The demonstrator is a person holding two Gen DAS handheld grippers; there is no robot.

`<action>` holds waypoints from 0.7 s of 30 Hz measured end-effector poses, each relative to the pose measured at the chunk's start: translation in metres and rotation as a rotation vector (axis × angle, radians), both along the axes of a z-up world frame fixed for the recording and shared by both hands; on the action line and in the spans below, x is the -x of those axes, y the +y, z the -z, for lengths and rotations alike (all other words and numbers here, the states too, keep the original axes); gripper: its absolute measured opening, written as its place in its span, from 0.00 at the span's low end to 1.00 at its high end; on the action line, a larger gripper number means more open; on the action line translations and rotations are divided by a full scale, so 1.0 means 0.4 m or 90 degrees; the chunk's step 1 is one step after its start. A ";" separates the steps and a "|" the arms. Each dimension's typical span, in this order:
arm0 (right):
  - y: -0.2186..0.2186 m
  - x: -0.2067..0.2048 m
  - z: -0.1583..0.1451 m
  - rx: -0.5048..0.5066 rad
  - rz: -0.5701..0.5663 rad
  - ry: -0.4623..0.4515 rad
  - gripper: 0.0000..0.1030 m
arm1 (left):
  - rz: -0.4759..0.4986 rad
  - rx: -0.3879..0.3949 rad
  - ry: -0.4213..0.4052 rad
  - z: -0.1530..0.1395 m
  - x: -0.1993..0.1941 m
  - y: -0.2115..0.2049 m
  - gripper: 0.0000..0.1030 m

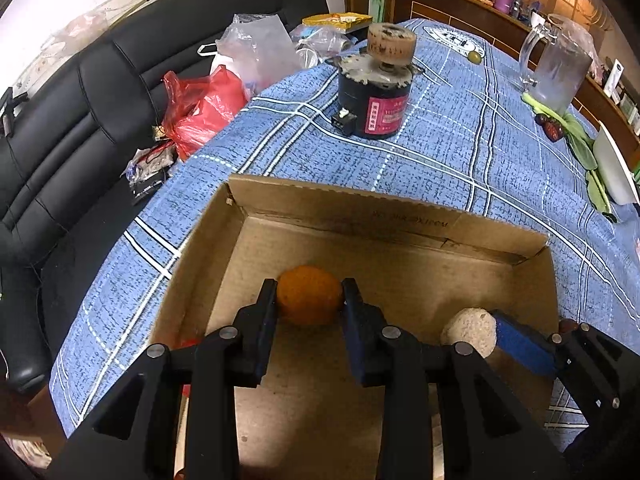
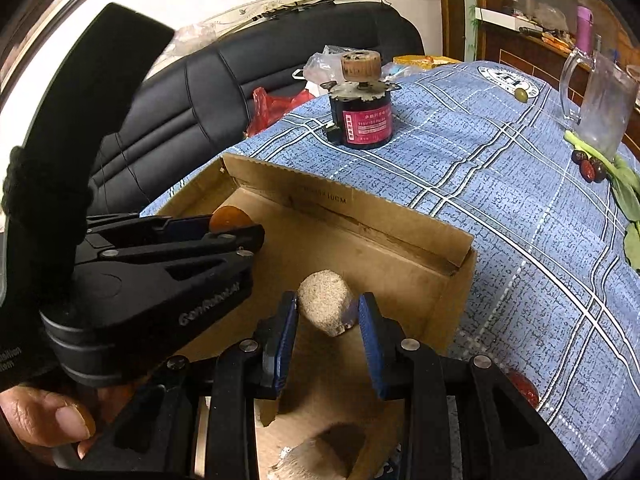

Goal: Organize fruits
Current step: 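Open the left tool to drop the orange while the right tool releases the rice-cake piece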

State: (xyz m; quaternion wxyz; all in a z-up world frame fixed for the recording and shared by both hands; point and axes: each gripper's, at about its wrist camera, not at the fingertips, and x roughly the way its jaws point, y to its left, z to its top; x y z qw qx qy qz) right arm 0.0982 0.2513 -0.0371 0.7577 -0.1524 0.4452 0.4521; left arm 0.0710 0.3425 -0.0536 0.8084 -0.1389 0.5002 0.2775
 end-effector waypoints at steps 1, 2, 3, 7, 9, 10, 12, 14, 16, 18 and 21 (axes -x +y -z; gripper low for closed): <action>-0.001 0.003 -0.001 0.002 -0.002 -0.003 0.32 | -0.002 -0.002 0.003 0.001 -0.001 -0.001 0.35; -0.001 0.005 -0.003 0.003 -0.005 -0.008 0.35 | -0.007 -0.011 0.006 -0.001 0.001 -0.002 0.39; -0.004 0.010 -0.008 0.002 -0.008 -0.017 0.37 | -0.010 -0.014 0.005 -0.003 0.003 -0.001 0.41; -0.022 0.026 -0.029 -0.006 -0.015 -0.022 0.44 | -0.017 -0.017 -0.013 -0.033 0.026 -0.005 0.47; -0.034 0.034 -0.040 -0.014 -0.016 -0.020 0.44 | -0.016 -0.026 -0.025 -0.049 0.043 -0.013 0.56; -0.044 0.041 -0.048 -0.018 -0.017 -0.022 0.44 | -0.015 -0.032 -0.030 -0.057 0.053 -0.020 0.63; -0.065 0.053 -0.062 -0.027 -0.019 -0.021 0.44 | -0.014 -0.037 -0.044 -0.072 0.081 -0.033 0.65; -0.083 0.066 -0.074 -0.033 -0.023 -0.021 0.44 | -0.008 -0.025 -0.067 -0.088 0.118 -0.049 0.65; -0.105 0.081 -0.087 -0.042 -0.027 -0.021 0.44 | -0.003 -0.019 -0.082 -0.102 0.149 -0.068 0.65; -0.121 0.092 -0.096 -0.046 -0.031 -0.019 0.45 | 0.001 -0.028 -0.092 -0.116 0.173 -0.088 0.65; -0.154 0.115 -0.109 -0.057 -0.046 -0.013 0.45 | 0.009 -0.042 -0.107 -0.137 0.225 -0.125 0.65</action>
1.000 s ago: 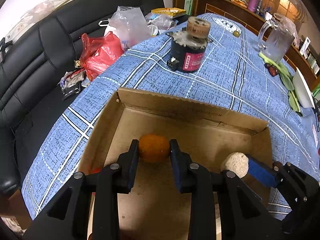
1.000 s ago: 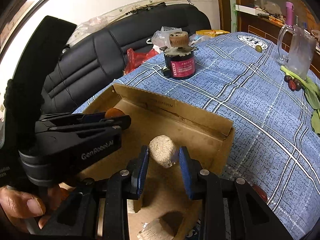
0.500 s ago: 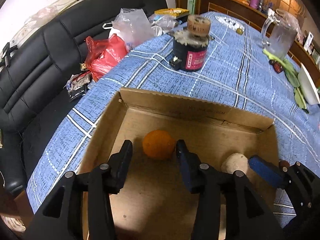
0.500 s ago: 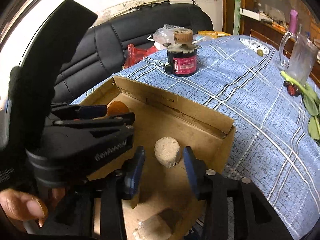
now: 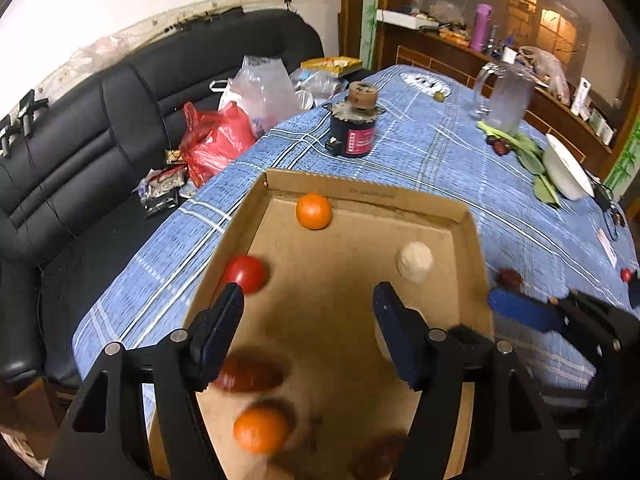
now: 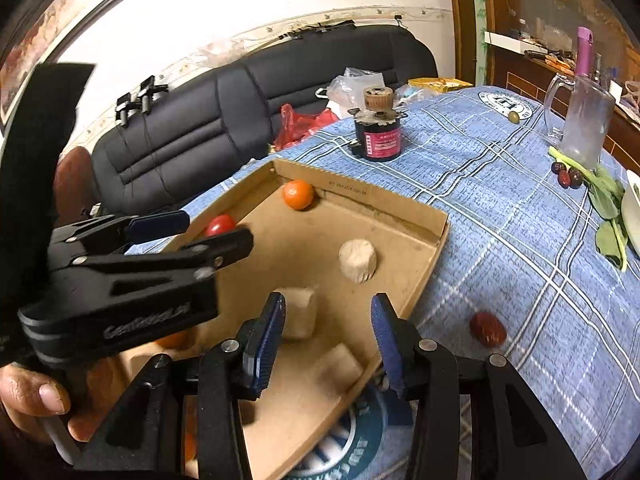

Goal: Organize fruits

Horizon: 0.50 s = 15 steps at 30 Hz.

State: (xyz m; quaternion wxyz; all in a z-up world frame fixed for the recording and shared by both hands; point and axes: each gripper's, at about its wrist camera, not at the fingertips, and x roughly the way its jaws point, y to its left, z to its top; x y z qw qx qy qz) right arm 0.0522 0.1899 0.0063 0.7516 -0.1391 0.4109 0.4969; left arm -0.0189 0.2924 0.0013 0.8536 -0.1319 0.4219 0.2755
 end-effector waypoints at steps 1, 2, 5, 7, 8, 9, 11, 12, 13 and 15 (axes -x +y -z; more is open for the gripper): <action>-0.010 0.007 -0.003 -0.004 -0.005 0.001 0.47 | -0.002 -0.003 -0.005 -0.006 0.018 -0.013 0.65; -0.019 0.016 -0.005 -0.011 -0.013 0.001 0.51 | -0.002 -0.004 -0.011 -0.010 0.040 -0.027 0.65; -0.040 0.044 -0.008 -0.021 -0.047 -0.006 0.53 | -0.001 -0.006 -0.026 -0.015 0.099 -0.066 0.65; -0.054 0.064 -0.008 -0.015 -0.070 -0.018 0.53 | 0.003 -0.011 -0.025 -0.014 0.129 -0.090 0.65; -0.062 0.073 -0.007 -0.011 -0.079 -0.023 0.53 | 0.006 -0.013 -0.028 -0.015 0.147 -0.101 0.65; -0.071 0.080 -0.007 -0.010 -0.087 -0.026 0.53 | 0.011 -0.014 -0.032 -0.017 0.165 -0.111 0.65; -0.095 0.097 -0.006 -0.016 -0.109 -0.023 0.54 | 0.013 -0.022 -0.039 -0.023 0.206 -0.133 0.65; -0.109 0.104 -0.006 -0.021 -0.119 -0.019 0.56 | 0.012 -0.022 -0.040 -0.024 0.221 -0.141 0.65; -0.120 0.111 -0.005 -0.025 -0.129 -0.016 0.60 | 0.013 -0.023 -0.040 -0.024 0.234 -0.148 0.65; -0.136 0.123 -0.004 -0.028 -0.146 -0.020 0.65 | 0.011 -0.035 -0.037 -0.028 0.253 -0.164 0.65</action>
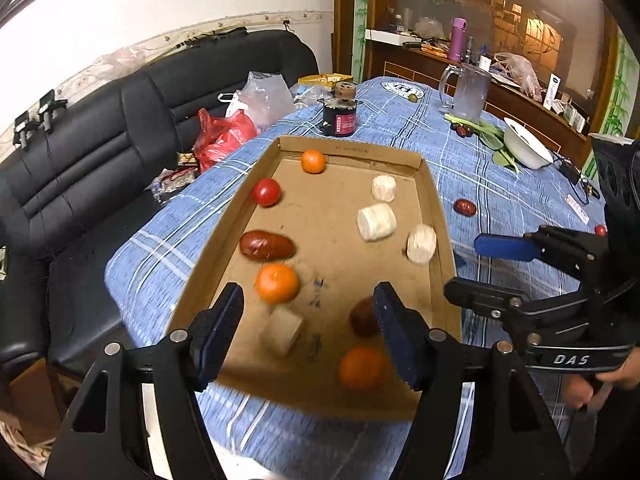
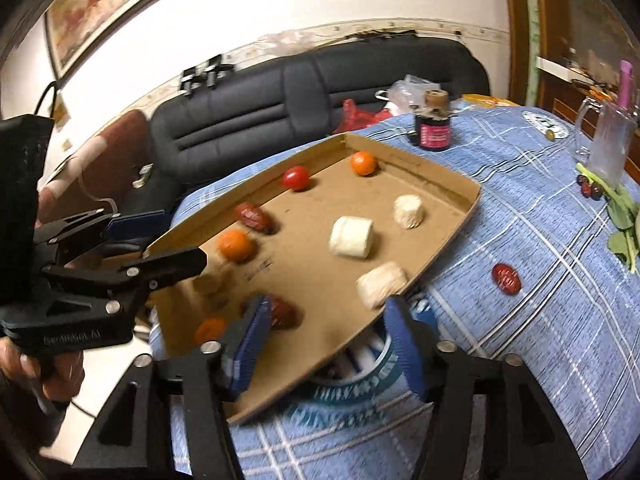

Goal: Organize fruits

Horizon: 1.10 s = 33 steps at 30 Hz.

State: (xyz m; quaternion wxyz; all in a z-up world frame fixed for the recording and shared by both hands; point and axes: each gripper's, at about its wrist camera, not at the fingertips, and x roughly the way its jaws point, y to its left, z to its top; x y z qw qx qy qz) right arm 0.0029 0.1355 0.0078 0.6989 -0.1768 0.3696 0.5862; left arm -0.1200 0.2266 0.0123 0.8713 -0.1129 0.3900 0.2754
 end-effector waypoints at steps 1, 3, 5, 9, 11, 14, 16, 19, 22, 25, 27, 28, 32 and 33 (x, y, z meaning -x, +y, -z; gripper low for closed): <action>-0.010 0.010 0.002 0.002 -0.008 -0.011 0.67 | 0.000 -0.006 0.001 0.000 0.006 -0.007 0.65; -0.019 0.028 0.001 0.008 -0.025 -0.037 0.70 | -0.001 -0.026 0.004 -0.003 0.021 -0.024 0.65; -0.023 0.040 -0.002 0.010 -0.039 -0.055 0.73 | 0.002 -0.027 0.007 -0.003 0.032 -0.042 0.65; -0.020 0.050 -0.011 0.013 -0.072 -0.064 0.74 | 0.008 -0.043 0.007 -0.004 0.057 -0.079 0.65; -0.016 0.052 -0.015 0.020 -0.079 -0.077 0.75 | 0.012 -0.052 0.009 -0.006 0.070 -0.099 0.67; -0.013 0.062 -0.018 0.030 -0.092 -0.091 0.75 | 0.011 -0.056 0.009 -0.008 0.086 -0.116 0.81; -0.013 0.066 -0.017 0.032 -0.109 -0.086 0.75 | 0.019 -0.049 0.005 -0.009 0.093 -0.124 0.81; -0.014 0.074 -0.014 0.038 -0.124 -0.085 0.76 | 0.010 -0.055 0.017 -0.004 0.099 -0.131 0.81; -0.017 0.085 -0.013 0.040 -0.132 -0.096 0.80 | 0.006 -0.059 0.023 0.000 0.106 -0.134 0.81; -0.018 0.091 -0.012 0.039 -0.137 -0.100 0.80 | 0.004 -0.063 0.025 0.001 0.111 -0.135 0.81; -0.018 0.091 -0.014 0.038 -0.136 -0.103 0.80 | 0.003 -0.063 0.025 0.002 0.111 -0.135 0.81; -0.018 0.090 -0.014 0.038 -0.135 -0.103 0.80 | 0.003 -0.063 0.026 0.002 0.110 -0.135 0.81; -0.015 0.082 -0.014 0.030 -0.131 -0.101 0.80 | 0.002 -0.061 0.025 0.003 0.111 -0.134 0.81; -0.014 0.078 -0.012 0.028 -0.128 -0.102 0.80 | 0.001 -0.059 0.025 0.004 0.110 -0.131 0.81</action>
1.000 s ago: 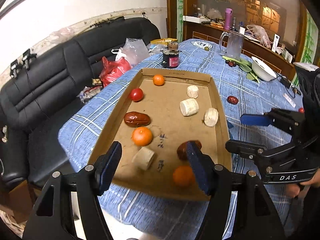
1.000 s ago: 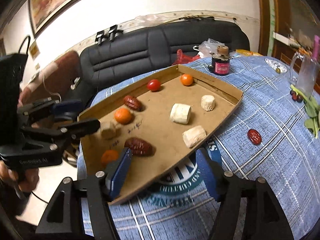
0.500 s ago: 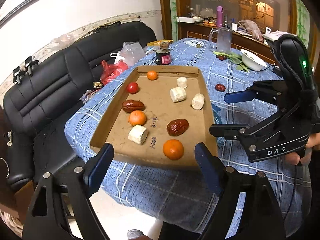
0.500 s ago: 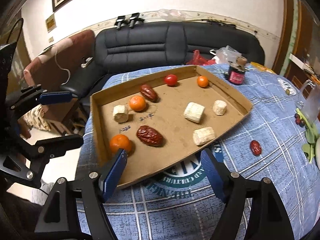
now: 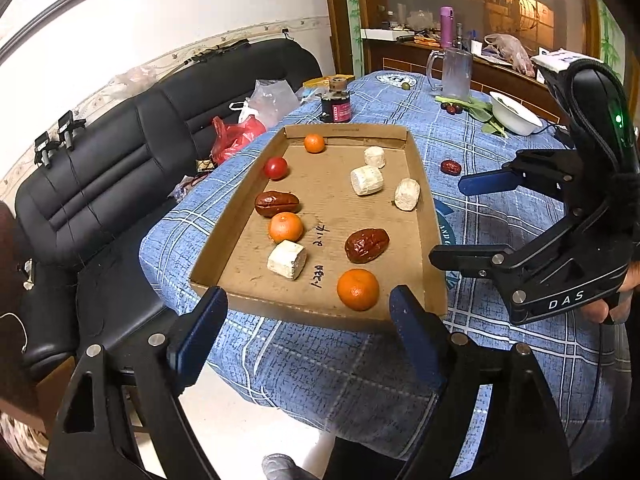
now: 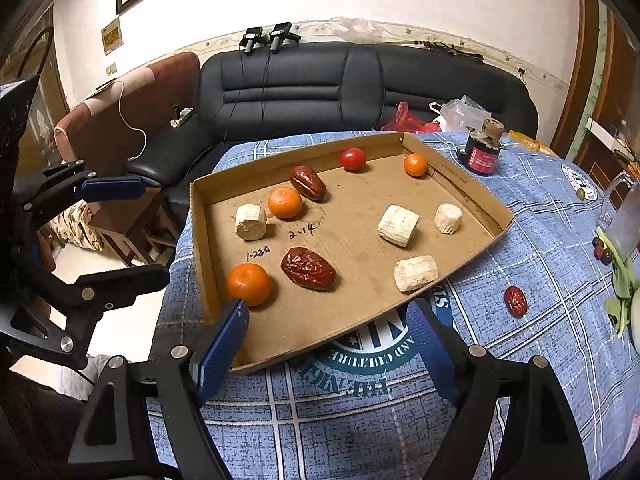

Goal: Organize fruits

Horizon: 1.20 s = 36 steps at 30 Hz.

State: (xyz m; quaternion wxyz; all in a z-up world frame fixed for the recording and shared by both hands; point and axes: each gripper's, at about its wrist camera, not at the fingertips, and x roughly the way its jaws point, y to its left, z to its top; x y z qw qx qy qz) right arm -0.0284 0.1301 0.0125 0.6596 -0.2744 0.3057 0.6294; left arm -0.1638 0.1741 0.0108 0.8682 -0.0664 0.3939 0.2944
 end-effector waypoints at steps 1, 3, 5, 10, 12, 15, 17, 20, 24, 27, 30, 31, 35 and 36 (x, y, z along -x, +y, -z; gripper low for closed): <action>0.001 -0.002 0.002 -0.001 0.001 0.001 0.80 | -0.001 0.001 0.000 0.000 -0.001 0.003 0.81; 0.004 -0.010 0.007 -0.003 0.005 0.008 0.80 | -0.002 0.003 0.000 0.001 -0.008 0.010 0.81; 0.007 -0.017 0.013 -0.001 0.010 0.014 0.80 | -0.001 0.003 0.002 0.001 -0.013 0.013 0.81; 0.012 -0.026 0.023 0.004 0.012 0.017 0.80 | 0.004 0.003 0.003 -0.001 -0.025 0.023 0.81; 0.015 -0.027 0.024 0.005 0.013 0.015 0.80 | 0.006 0.002 0.003 -0.002 -0.032 0.025 0.81; 0.018 -0.029 0.021 0.003 0.011 0.013 0.80 | 0.008 -0.002 0.006 -0.003 -0.039 0.025 0.81; 0.020 -0.028 0.018 0.001 0.011 0.010 0.80 | 0.008 -0.004 0.009 -0.002 -0.044 0.026 0.81; 0.024 -0.025 0.016 0.001 0.009 0.003 0.81 | 0.008 -0.001 0.011 0.000 -0.051 0.030 0.81; 0.026 -0.022 0.016 0.002 0.007 0.000 0.81 | 0.009 0.006 0.012 0.004 -0.053 0.033 0.81; 0.028 -0.024 0.016 0.001 0.007 0.001 0.81 | 0.011 0.006 0.010 0.003 -0.056 0.035 0.81; 0.029 -0.026 0.016 0.002 0.009 0.000 0.81 | 0.010 -0.001 0.007 -0.001 -0.056 0.034 0.81; 0.030 -0.026 0.016 0.002 0.009 0.000 0.81 | 0.011 0.000 0.005 -0.002 -0.056 0.035 0.81; 0.031 -0.026 0.015 0.002 0.008 0.000 0.81 | 0.010 0.001 0.004 -0.003 -0.056 0.038 0.81; 0.031 -0.026 0.015 0.002 0.007 0.000 0.81 | 0.011 0.001 0.004 -0.003 -0.057 0.037 0.81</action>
